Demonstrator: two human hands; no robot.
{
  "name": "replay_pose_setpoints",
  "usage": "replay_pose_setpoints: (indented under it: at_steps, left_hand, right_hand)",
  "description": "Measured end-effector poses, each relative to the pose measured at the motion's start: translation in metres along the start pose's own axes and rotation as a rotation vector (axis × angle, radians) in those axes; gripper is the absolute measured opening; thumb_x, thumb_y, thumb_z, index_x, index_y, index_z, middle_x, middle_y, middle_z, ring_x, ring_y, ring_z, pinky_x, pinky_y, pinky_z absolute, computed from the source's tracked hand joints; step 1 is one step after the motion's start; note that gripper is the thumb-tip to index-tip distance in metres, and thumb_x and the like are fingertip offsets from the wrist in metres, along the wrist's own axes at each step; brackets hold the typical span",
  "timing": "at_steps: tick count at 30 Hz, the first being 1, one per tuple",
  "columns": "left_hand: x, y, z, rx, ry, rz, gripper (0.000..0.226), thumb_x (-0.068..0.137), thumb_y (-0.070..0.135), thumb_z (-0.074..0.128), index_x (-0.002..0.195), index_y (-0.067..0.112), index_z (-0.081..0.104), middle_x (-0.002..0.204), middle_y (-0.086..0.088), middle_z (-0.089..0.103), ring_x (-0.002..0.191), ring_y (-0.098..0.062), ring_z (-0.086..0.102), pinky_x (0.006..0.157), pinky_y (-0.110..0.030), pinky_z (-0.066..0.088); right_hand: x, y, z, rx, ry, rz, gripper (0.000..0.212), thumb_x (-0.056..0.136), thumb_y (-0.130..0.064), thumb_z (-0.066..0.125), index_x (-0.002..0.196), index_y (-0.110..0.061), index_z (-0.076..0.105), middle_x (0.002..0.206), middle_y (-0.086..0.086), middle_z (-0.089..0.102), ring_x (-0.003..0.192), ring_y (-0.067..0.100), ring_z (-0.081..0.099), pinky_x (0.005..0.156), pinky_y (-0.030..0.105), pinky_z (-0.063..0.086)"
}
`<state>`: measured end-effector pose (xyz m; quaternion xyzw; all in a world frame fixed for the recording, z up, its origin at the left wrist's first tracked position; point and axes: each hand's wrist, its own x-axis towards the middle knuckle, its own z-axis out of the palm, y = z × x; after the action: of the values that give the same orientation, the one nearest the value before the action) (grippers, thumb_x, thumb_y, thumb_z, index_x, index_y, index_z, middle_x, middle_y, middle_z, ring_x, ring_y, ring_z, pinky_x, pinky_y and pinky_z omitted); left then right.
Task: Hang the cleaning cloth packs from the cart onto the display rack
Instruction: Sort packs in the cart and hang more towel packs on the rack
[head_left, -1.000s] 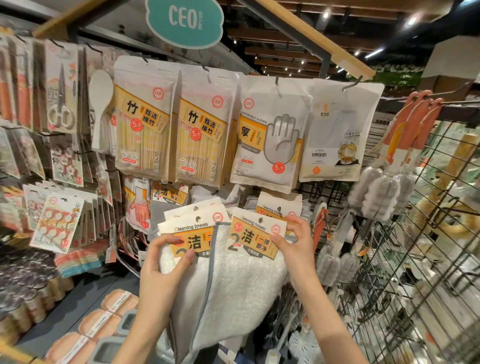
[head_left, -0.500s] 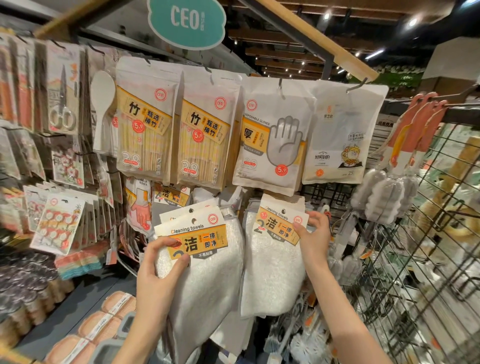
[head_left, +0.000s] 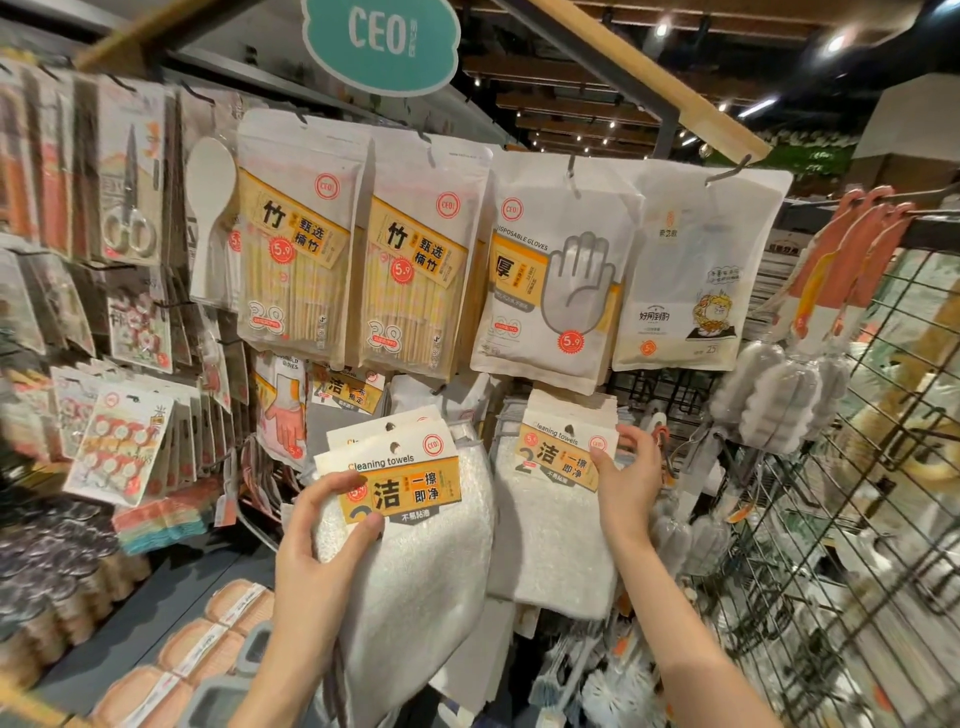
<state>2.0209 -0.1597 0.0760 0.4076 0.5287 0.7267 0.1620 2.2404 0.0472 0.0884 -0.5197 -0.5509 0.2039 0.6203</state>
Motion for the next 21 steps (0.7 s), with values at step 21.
replay_pose_setpoints:
  at_steps: [21]
  left_hand:
    - [0.003,0.003,-0.003,-0.014,-0.104,-0.029,0.021,0.077,0.019,0.074,0.084,0.034,0.061,0.097,0.019,0.062,0.095,0.008,0.055,0.082,-0.025,0.037]
  right_hand:
    - [0.000,0.002,0.004,-0.158,-0.153,-0.038,0.029,0.082,-0.007,0.070,0.111,-0.008,0.066,0.124,0.009,0.039,0.110,0.012,0.039,0.090,-0.005,0.020]
